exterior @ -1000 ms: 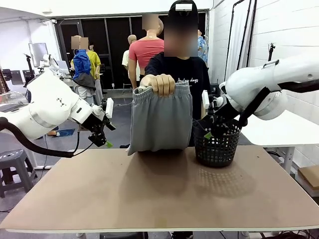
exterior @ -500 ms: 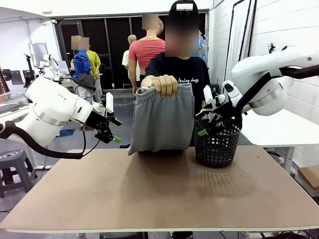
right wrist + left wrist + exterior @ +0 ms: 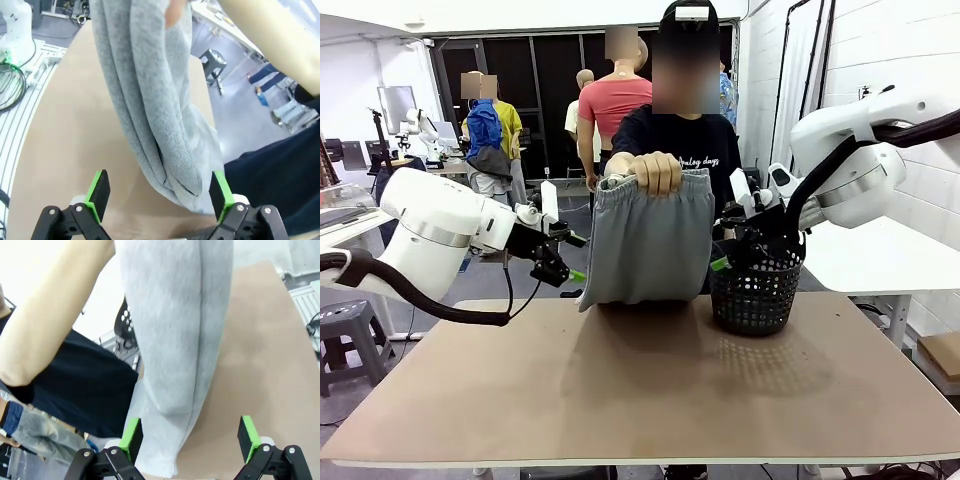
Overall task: Fold the training pants.
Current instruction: Grab both ends of the Training pants handed by a person.
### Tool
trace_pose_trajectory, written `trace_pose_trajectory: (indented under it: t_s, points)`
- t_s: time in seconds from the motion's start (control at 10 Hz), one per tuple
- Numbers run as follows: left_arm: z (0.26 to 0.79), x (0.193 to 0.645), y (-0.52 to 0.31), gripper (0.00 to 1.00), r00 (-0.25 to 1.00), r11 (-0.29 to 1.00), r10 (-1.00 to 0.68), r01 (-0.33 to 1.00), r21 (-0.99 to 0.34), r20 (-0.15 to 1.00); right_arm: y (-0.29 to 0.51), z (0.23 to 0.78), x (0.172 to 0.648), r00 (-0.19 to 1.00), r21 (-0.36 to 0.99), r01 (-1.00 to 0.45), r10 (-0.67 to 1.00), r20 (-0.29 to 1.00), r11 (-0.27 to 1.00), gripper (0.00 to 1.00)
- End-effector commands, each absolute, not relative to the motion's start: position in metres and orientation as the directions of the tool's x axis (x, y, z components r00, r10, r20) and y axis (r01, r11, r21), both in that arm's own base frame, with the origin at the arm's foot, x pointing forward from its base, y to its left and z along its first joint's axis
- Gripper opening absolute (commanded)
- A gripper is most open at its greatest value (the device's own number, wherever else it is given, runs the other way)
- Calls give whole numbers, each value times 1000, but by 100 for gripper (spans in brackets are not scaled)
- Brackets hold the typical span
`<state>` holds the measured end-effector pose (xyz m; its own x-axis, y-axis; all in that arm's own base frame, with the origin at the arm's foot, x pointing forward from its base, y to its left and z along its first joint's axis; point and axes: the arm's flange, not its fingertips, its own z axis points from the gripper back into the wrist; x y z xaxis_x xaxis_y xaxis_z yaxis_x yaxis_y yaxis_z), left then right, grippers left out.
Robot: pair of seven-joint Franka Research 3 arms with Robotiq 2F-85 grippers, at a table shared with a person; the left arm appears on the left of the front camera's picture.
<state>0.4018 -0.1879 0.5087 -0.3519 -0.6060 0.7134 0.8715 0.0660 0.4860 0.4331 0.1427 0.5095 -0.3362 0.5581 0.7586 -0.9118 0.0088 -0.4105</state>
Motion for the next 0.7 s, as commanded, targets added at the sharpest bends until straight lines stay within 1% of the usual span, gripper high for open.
trace_pose_trajectory:
  t_s: [0.0,0.1,0.2,0.3,0.4,0.6]
  points:
    - [502,412,-191,100,-379,54,-538,876,480,753,143,507,437,-366,-429,-903,513,776,5,100]
    - [505,414,-192,100,-398,47,-513,872,487,761,144,508,437,-384,-434,-901,467,796,-1,100]
    - [507,415,-194,100,-409,23,-452,883,468,793,144,509,435,-389,-433,-901,438,810,-1,100]
    - [509,416,-194,100,-390,24,-446,895,446,806,144,510,435,-375,-427,-904,456,807,12,100]
    - [511,405,-195,100,-382,40,-508,885,464,772,144,511,431,-361,-417,-909,491,792,5,100]
    - [513,408,-194,100,-381,25,-483,894,448,788,143,511,430,-361,-414,-910,482,799,5,100]
